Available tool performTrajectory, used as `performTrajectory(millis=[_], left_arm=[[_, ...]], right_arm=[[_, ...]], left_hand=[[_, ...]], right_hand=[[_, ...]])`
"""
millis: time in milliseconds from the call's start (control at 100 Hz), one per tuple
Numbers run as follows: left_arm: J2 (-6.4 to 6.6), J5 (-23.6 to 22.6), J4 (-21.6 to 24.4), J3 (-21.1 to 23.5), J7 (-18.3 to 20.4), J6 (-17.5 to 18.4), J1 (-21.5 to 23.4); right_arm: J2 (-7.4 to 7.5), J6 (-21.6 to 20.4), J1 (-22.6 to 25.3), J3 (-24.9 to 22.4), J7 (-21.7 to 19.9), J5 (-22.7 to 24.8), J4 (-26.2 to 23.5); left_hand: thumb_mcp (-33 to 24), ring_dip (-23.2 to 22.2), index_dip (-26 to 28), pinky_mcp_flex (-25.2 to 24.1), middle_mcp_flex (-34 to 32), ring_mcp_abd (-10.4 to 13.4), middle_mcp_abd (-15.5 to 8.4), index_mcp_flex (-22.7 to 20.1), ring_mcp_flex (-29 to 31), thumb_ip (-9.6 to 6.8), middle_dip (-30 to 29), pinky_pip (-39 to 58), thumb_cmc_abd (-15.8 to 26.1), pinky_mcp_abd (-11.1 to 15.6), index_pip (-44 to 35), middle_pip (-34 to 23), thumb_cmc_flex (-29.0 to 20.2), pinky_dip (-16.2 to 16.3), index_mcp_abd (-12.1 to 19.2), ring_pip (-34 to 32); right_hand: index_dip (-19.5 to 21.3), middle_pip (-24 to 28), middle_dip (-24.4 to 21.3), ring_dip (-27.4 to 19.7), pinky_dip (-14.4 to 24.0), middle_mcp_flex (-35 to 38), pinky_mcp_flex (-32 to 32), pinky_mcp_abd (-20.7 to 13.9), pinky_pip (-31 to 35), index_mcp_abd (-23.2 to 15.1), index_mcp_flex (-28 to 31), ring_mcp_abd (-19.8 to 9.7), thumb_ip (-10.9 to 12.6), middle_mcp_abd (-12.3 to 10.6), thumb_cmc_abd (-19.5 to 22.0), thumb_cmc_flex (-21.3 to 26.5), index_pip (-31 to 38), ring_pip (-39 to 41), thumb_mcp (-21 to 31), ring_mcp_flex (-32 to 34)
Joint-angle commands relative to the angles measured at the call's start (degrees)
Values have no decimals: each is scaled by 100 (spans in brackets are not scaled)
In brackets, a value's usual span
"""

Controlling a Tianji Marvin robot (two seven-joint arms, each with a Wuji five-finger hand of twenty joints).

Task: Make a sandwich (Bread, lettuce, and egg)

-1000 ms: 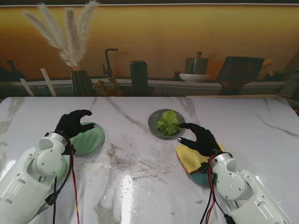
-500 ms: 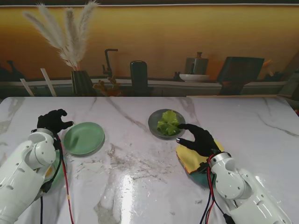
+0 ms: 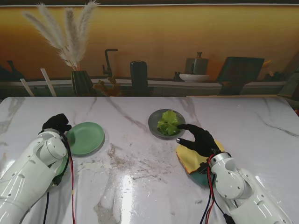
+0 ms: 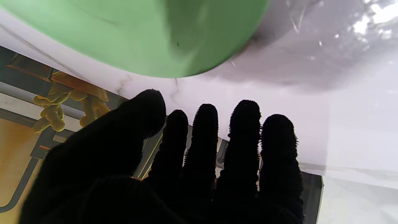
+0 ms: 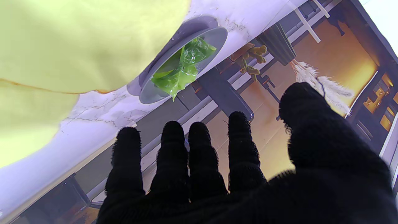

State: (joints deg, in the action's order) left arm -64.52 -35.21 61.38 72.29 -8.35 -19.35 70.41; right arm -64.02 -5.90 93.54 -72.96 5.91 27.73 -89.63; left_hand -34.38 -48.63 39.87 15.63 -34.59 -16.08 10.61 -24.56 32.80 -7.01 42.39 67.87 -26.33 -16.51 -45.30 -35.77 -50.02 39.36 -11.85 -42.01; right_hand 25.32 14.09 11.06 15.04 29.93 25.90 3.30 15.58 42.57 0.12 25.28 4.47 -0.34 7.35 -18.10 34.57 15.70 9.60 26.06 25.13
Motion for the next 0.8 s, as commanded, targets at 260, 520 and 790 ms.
performTrajectory(millis=[260,520,790], left_arm=[[-201,416,-371,-174,-111,-192,-204],[-278,572,-530,-238,-269,-291,-257],[-365,808,-653,-273,-376,-407,-299]], right_arm=[[-86,30,50,-14,-49,10,-67],[-79,17,38,3,-76,19,-59],[-82,9,43,-4,-42,52,-56]], left_hand=[[-408,-380,97,581,-791,-109,-52,-80,516,248,944,346,-494,-99,-507,711,-947,38,121,-328],[-538,-835,117,975,-1107,-168,-106,-241,997,169,1125,466,-614,-98,-714,842,-1316,7,183,-120],[-1002,-1055,205,1358,-1190,-181,-139,-351,1390,122,1121,486,-1022,-42,-806,751,-1343,-108,178,108]], right_hand=[[35,81,37,51,111,21,-21,37,91,-22,95,-114,0,-48,173,140,11,47,-116,49],[34,85,40,54,114,34,-22,35,89,-38,95,-114,4,-48,178,150,13,49,-124,54],[33,87,42,56,118,34,-18,33,89,-32,88,-115,9,-50,188,163,14,51,-127,62]])
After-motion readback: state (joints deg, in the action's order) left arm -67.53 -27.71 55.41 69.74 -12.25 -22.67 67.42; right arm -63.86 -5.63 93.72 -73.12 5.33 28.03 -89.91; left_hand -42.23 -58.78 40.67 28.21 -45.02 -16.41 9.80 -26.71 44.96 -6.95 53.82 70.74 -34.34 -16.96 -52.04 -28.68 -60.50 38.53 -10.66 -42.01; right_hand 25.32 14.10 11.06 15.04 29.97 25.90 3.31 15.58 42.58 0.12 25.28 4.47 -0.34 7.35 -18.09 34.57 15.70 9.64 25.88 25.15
